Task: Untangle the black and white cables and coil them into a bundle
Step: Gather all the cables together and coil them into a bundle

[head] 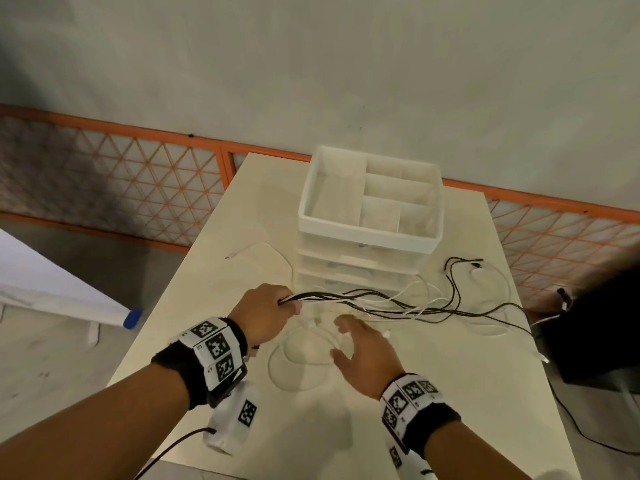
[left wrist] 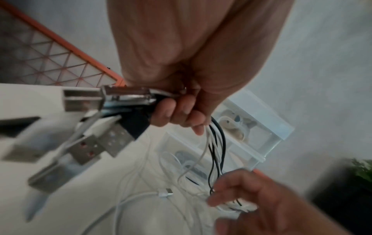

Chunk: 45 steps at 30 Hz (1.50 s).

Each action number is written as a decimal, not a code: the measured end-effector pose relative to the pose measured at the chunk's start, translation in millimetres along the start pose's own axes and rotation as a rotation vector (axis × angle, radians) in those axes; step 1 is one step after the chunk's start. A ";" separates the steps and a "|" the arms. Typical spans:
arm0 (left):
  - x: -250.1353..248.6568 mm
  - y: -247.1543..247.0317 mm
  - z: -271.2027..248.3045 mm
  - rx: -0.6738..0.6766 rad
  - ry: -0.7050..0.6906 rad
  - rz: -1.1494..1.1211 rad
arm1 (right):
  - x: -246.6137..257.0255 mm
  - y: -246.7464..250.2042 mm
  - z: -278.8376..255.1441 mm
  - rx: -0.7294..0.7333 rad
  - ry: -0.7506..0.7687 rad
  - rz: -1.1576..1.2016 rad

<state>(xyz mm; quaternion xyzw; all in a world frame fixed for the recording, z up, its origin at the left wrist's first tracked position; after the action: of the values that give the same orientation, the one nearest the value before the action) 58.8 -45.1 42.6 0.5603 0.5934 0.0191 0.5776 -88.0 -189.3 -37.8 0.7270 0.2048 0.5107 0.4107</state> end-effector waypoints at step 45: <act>-12.1 18.8 24.1 0.035 0.148 -0.509 | 29.1 199.6 -8.1 -0.441 0.007 0.777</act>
<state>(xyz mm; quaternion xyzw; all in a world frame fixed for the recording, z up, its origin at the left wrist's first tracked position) 84.4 -61.5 55.1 0.3999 0.7561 -0.0961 0.5091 -108.3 -280.8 141.0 0.6434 -0.1962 0.6609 0.3329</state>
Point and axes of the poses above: each hand's wrist, its own z-axis towards the middle knuckle, its own y-axis out of the back of the hand, x = y × z, the point moved 3 cm from there along z, towards the middle knuckle, and after that the axes turned 2 degrees about -x, right-handed, at the moved point
